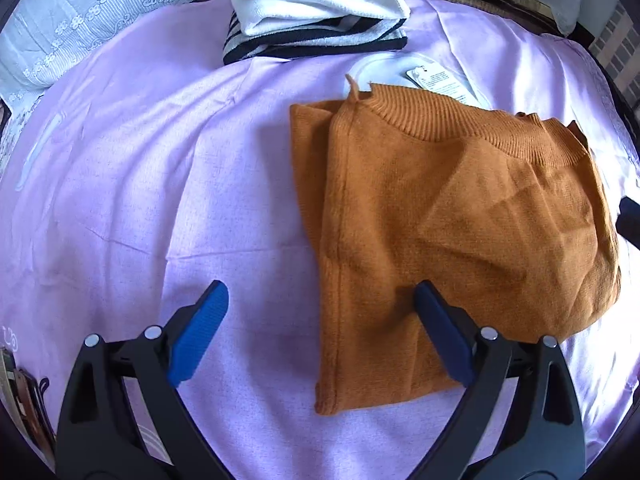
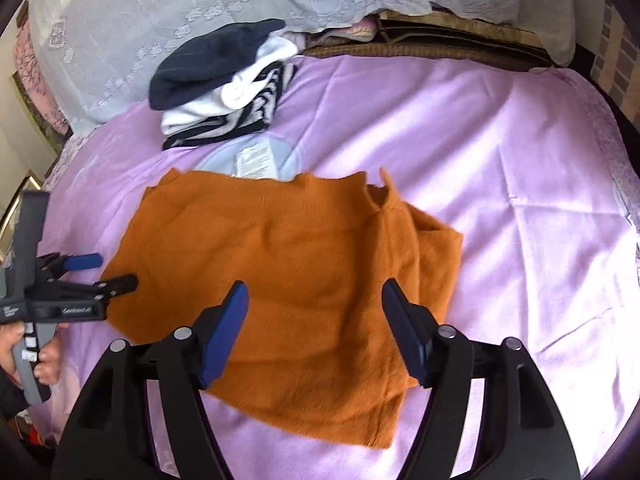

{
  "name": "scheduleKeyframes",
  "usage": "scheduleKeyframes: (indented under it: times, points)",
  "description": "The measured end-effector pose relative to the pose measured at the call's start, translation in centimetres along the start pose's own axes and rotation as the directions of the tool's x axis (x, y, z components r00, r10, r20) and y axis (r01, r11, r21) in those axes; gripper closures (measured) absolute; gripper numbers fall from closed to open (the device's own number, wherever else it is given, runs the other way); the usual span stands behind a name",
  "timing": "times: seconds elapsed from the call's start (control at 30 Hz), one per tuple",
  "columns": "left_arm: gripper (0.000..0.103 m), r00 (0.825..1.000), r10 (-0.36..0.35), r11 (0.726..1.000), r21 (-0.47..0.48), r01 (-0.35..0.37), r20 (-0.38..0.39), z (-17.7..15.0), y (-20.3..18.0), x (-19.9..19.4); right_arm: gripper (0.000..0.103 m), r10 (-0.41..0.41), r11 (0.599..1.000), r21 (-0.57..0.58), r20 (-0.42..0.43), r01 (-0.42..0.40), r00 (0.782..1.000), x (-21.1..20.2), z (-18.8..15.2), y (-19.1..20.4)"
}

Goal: Fold small clothes
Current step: 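Smooth the folded cardigan flat with the right gripper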

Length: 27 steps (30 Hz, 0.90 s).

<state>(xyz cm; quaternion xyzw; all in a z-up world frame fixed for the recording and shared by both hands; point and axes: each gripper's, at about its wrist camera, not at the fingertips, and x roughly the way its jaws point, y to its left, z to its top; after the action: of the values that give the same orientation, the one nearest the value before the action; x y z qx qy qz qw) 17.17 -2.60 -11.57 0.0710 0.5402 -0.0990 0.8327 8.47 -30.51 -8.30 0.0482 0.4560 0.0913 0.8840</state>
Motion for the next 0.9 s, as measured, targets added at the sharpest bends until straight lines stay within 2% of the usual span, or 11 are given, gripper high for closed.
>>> scheduleKeyframes:
  times: [0.07,0.17,0.2,0.27,0.4,0.5,0.57,0.73,0.8,0.9]
  points:
    - [0.008,1.000,0.004,1.000,0.008,-0.004,0.001,0.1,-0.2,0.1,0.032,-0.007,0.999,0.031,-0.025,0.008,1.000,1.0,0.0,-0.9]
    - [0.008,1.000,0.010,1.000,0.023,-0.010,0.005,0.3,-0.4,0.3,0.032,-0.037,0.995,0.092,-0.109,0.047,0.993,3.2,-0.8,-3.0]
    - [0.008,1.000,0.008,1.000,0.023,-0.009,0.004,0.5,-0.5,0.4,0.032,-0.014,0.993,0.118,-0.118,0.028,0.993,3.7,-1.2,-3.8]
    - [0.008,1.000,0.004,1.000,0.022,-0.004,0.000,0.6,-0.5,0.7,0.032,0.004,0.992,0.128,-0.099,0.008,0.995,3.4,-1.3,-4.1]
    - [0.006,1.000,-0.002,1.000,0.016,0.002,-0.008,0.7,-0.3,1.2,0.032,-0.021,0.994,0.108,-0.084,0.030,0.996,2.5,-0.7,-3.7]
    - [0.007,1.000,-0.011,1.000,0.015,0.011,-0.008,0.9,-0.2,1.0,0.032,0.000,0.989,0.149,-0.015,0.003,1.000,1.0,0.1,-4.1]
    - [0.007,0.999,-0.048,0.999,0.000,0.048,-0.008,1.4,0.1,0.9,0.031,0.008,0.988,0.155,0.020,-0.011,1.000,0.3,0.6,-4.2]
    - [0.007,0.988,-0.157,0.984,-0.086,0.157,0.010,2.9,1.4,0.6,0.031,-0.023,0.983,0.183,0.009,0.021,1.000,1.0,1.3,-5.6]
    - [0.007,0.987,-0.159,0.983,-0.094,0.160,0.020,3.5,1.7,0.5,0.031,-0.024,0.973,0.230,0.003,0.022,1.000,1.6,1.4,-6.9]
    - [0.007,0.992,-0.121,0.989,-0.085,0.124,0.035,4.6,1.8,0.7,0.031,-0.052,0.956,0.288,-0.038,0.061,0.998,2.9,1.3,-8.9]
